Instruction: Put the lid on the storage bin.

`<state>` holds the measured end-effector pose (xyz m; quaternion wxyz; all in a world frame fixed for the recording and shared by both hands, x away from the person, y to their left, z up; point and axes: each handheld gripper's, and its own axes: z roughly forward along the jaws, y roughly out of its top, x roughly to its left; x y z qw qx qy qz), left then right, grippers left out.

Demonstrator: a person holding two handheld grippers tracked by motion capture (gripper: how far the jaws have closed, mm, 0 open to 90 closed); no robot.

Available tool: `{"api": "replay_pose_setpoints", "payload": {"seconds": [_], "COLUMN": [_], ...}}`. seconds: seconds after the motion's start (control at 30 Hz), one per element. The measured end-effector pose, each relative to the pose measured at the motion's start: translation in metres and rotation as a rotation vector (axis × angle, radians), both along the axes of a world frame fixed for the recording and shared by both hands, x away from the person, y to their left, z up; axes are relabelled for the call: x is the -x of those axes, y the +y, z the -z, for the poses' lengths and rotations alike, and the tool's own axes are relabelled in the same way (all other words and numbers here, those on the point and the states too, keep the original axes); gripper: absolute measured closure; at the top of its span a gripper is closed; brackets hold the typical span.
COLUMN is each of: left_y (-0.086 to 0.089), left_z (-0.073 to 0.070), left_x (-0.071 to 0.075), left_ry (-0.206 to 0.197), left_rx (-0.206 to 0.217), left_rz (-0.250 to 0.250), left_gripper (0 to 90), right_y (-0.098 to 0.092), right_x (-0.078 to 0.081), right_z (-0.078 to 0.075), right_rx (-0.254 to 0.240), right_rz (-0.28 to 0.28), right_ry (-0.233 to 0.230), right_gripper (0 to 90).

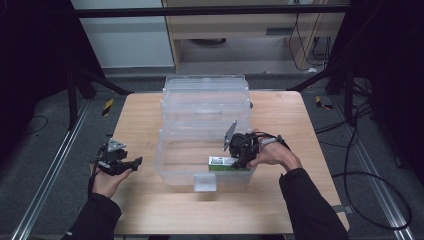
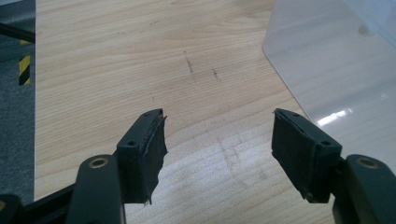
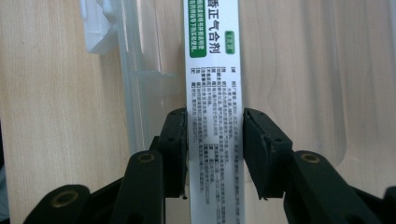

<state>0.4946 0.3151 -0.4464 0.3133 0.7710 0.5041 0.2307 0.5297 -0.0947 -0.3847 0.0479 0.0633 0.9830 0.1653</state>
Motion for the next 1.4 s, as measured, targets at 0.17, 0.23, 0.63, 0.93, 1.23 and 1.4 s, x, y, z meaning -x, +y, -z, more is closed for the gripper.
{"api": "replay_pose_setpoints", "payload": {"seconds": [0.17, 0.23, 0.63, 0.93, 1.23, 1.4], "left_y": [-0.001, -0.001, -0.001, 0.0, 0.0, 0.0], "left_z": [0.001, 0.0, 0.0, -0.002, -0.002, -0.002], "left_x": [0.0, 0.0, 0.0, 0.0, 0.001, 0.001], "left_ry": [0.001, 0.002, -0.004, -0.011, -0.013, -0.017], "left_rx": [-0.001, -0.001, 0.005, 0.01, 0.007, 0.007], "left_rz": [0.0, 0.0, 0.001, 0.001, 0.001, 0.003], "left_gripper": [34.3, 34.3, 34.6, 35.5, 35.5, 35.5], "right_y": [-0.007, -0.01, -0.011, 0.0, 0.009, 0.016], "right_x": [0.003, 0.004, 0.017, 0.028, 0.032, 0.035], "right_z": [-0.012, -0.016, -0.036, -0.036, -0.025, -0.02], "right_rx": [-0.053, -0.08, -0.208, -0.234, -0.218, -0.23], "right_rz": [0.025, 0.032, 0.08, 0.067, 0.036, 0.016], "right_ry": [-0.028, -0.033, -0.069, -0.058, -0.035, -0.026], "right_gripper": [58.0, 56.1, 53.5, 49.6, 47.3, 45.4]}}
